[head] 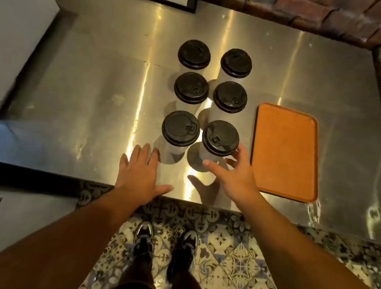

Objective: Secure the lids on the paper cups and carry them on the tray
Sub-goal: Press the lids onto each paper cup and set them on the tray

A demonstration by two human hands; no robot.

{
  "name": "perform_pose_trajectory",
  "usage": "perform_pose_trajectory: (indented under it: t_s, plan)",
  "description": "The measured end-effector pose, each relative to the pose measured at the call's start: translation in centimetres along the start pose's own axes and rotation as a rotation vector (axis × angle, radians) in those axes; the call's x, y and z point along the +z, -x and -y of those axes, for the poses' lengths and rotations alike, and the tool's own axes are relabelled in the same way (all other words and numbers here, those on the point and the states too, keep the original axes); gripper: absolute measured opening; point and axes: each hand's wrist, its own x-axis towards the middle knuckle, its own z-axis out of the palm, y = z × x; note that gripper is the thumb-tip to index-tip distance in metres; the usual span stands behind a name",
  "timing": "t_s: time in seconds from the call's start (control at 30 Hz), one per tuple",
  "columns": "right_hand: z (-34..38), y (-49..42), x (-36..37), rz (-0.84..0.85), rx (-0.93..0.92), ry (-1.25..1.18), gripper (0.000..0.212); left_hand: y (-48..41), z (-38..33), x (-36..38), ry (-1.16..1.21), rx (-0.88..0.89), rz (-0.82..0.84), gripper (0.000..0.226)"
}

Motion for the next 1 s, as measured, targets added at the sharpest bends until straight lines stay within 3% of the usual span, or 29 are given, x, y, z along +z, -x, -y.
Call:
perform_pose_trajectory:
  t_s: [0.27, 1.0]
  plan:
    - [-0.1, -2.2, 0.0, -0.06, -0.059, -0.04, 0.074, -0.2, 0.8, 2.3, -0.007, 0.048, -0.015, 0.121]
    - [1.8, -0.3, -1.9, -0.002, -0.076, -0.086, 0.07, -0.5, 0.5, 0.5, 0.048, 0.006, 0.03, 0.119]
